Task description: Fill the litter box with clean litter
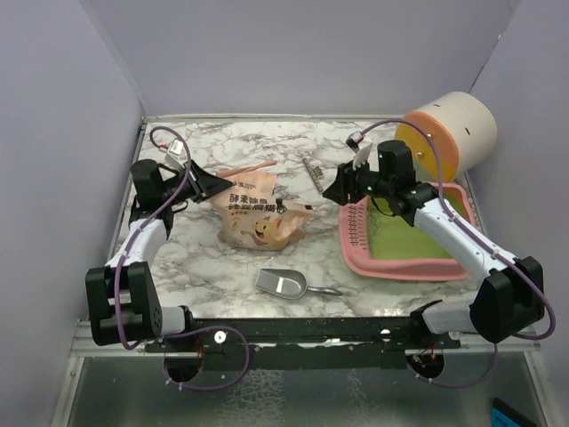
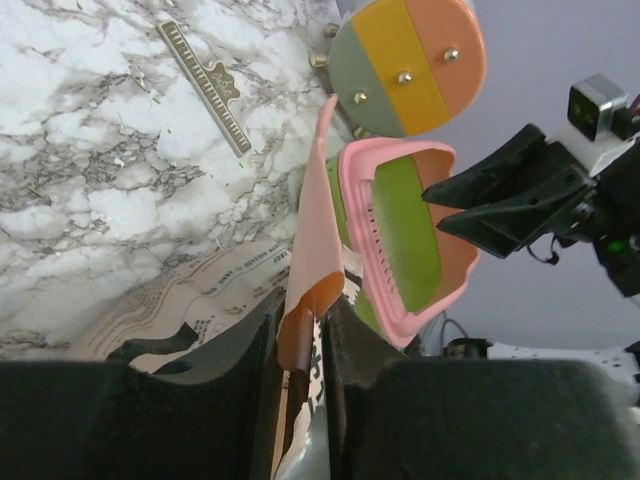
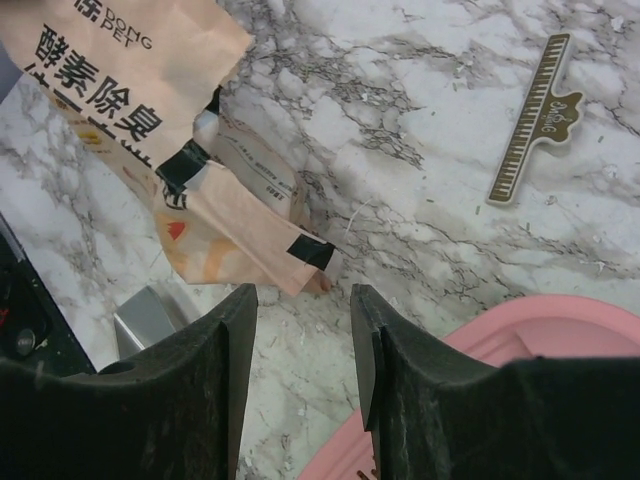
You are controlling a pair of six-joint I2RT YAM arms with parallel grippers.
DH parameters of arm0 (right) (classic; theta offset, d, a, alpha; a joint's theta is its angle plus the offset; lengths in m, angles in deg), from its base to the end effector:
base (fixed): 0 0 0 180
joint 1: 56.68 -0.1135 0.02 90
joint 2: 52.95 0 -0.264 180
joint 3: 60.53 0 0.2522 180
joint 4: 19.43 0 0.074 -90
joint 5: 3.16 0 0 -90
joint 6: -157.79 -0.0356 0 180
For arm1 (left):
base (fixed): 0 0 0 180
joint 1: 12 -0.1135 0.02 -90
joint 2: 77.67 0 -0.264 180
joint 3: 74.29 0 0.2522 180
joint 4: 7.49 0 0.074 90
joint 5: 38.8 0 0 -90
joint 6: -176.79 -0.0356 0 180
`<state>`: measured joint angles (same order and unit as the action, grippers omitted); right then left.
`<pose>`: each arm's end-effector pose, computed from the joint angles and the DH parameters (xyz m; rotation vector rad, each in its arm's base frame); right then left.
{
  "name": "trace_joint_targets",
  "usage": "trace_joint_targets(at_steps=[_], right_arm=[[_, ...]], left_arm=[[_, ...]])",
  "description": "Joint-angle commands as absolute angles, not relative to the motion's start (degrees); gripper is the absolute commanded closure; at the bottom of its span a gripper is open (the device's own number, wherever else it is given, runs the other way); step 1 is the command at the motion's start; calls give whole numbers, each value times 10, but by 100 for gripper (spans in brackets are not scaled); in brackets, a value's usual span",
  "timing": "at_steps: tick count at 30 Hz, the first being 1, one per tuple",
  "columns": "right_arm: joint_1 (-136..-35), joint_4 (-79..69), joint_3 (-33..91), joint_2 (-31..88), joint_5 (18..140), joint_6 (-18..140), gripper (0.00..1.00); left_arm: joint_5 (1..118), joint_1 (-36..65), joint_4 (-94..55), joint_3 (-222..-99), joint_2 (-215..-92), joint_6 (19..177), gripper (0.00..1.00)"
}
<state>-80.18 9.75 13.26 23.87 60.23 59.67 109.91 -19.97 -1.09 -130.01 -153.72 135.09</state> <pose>0.2699 0.1347 0.3008 -0.5678 2.1007 0.8155 0.2841 0.0091 0.2598 -0.1471 1.9177 -1.4042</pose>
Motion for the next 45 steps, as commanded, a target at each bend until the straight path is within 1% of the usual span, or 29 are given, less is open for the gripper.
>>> trace_joint_targets(at_steps=[1, 2, 4, 5, 10, 12, 14, 16, 19, 25, 29, 35, 38, 41, 45], right_arm=[[-801, 83, 151, 249, 524, 605, 55], [-801, 80, 157, 258, 504, 604, 55], [-801, 79, 177, 282, 472, 603, 55], [-801, 78, 185, 295, 461, 601, 55], [-801, 77, 230, 355, 413, 591, 55], [-801, 73, 242, 375, 390, 589, 55], [-801, 67, 255, 393, 370, 583, 55], [-801, 64, 270, 413, 339, 583, 55], [-801, 83, 304, 444, 327, 599, 55], [-801, 101, 357, 494, 375, 630, 54], [-800, 97, 374, 526, 371, 646, 54], [-801, 94, 389, 586, 210, 679, 54], [-801, 42, 363, 589, 152, 667, 54], [-801, 11, 349, 585, 170, 656, 54], [-800, 31, 368, 593, 240, 667, 54]], left_arm=[[1107, -185, 36, -1308, -1500, 1286, 89], [1093, -182, 49, -1299, -1486, 1271, 100], [1044, -178, 76, -1275, -1444, 1246, 100], [1014, -177, 119, -1255, -1422, 1241, 100], [831, -175, 412, -1086, -1299, 1259, 100], [833, -175, 461, -1066, -1295, 1251, 100], [858, -175, 515, -1060, -1318, 1261, 100], [875, -174, 600, -1049, -1346, 1278, 100], [886, -171, 707, -1039, -1381, 1294, 100], [919, -166, 711, -1092, -1408, 1264, 100], [952, -166, 693, -1144, -1434, 1243, 100], [972, -166, 715, -1161, -1480, 1232, 100], [983, -165, 726, -1164, -1500, 1231, 100], [992, -163, 734, -1165, -1511, 1231, 100], [995, -161, 736, -1161, -1505, 1229, 100]])
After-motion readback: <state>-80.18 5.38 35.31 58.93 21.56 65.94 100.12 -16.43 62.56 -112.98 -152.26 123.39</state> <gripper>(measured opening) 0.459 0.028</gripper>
